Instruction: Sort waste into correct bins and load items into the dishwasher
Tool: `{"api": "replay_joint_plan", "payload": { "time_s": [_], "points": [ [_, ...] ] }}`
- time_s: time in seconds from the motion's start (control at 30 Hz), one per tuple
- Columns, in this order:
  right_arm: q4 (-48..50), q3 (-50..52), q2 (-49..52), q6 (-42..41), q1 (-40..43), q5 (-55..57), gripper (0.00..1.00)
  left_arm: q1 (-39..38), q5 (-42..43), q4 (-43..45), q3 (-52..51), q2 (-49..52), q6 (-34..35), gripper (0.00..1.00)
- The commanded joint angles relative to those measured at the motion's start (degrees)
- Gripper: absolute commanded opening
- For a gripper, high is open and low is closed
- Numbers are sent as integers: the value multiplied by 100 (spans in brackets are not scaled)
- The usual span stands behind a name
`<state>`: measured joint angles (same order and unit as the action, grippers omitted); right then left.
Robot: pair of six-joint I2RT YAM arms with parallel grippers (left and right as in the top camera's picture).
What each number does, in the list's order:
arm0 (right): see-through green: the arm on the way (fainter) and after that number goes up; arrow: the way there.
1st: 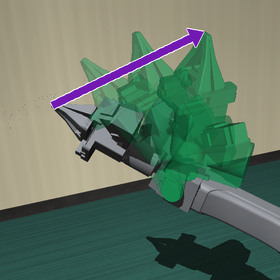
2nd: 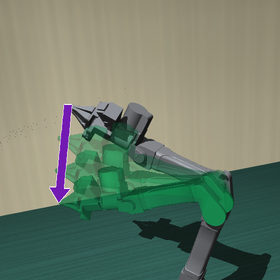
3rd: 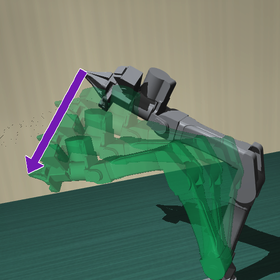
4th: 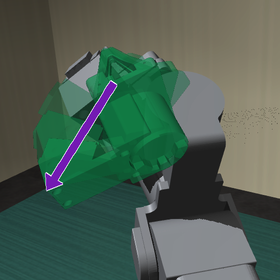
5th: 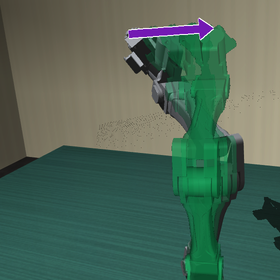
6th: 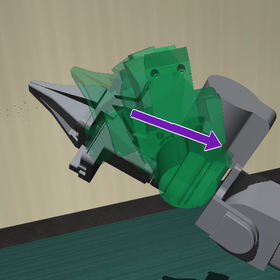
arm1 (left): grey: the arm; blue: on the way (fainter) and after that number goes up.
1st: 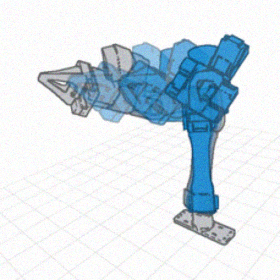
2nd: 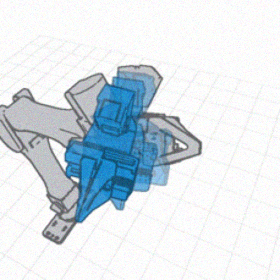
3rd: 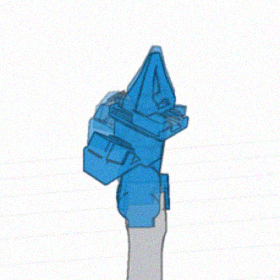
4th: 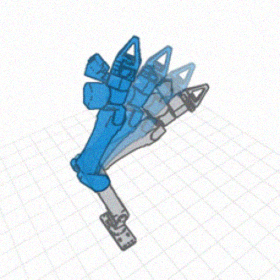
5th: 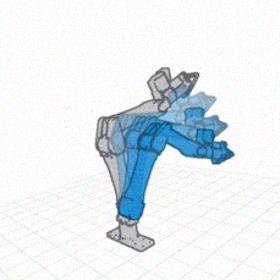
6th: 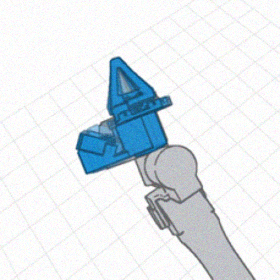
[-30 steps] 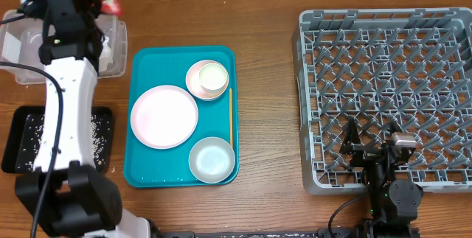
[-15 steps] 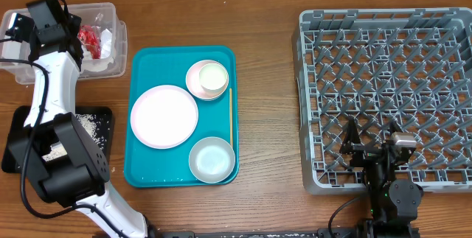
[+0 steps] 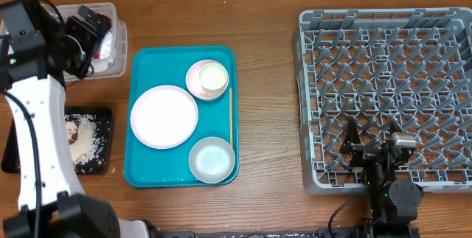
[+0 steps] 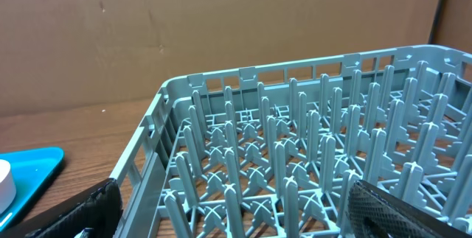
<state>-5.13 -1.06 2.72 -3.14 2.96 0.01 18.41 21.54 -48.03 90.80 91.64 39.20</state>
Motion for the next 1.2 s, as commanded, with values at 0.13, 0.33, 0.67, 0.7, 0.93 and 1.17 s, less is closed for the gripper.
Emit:
{"api": "replay_joint_plan", "payload": {
  "time_s": [0.13,0.33,0.67,0.7,0.93,1.17],
  "points": [
    [28,59,-50,17,11,-15,100,11,-1899,-1263,11,-76,750,100],
    [28,59,-50,15,11,-15,100,643,-3294,-1945,9,-68,2090,100],
    [28,59,-50,20,11,-7,100,1121,-3615,-2138,0,-57,1556,100],
    [31,59,-50,22,11,50,100,1121,-3713,-2175,0,-57,1517,100],
    [1403,59,-50,-1132,0,-1537,100,1119,-3694,-2153,0,-57,1519,100],
    [3355,59,-50,-4577,0,-4417,100,1119,-3694,-2153,0,-57,1521,100]
  ]
}}
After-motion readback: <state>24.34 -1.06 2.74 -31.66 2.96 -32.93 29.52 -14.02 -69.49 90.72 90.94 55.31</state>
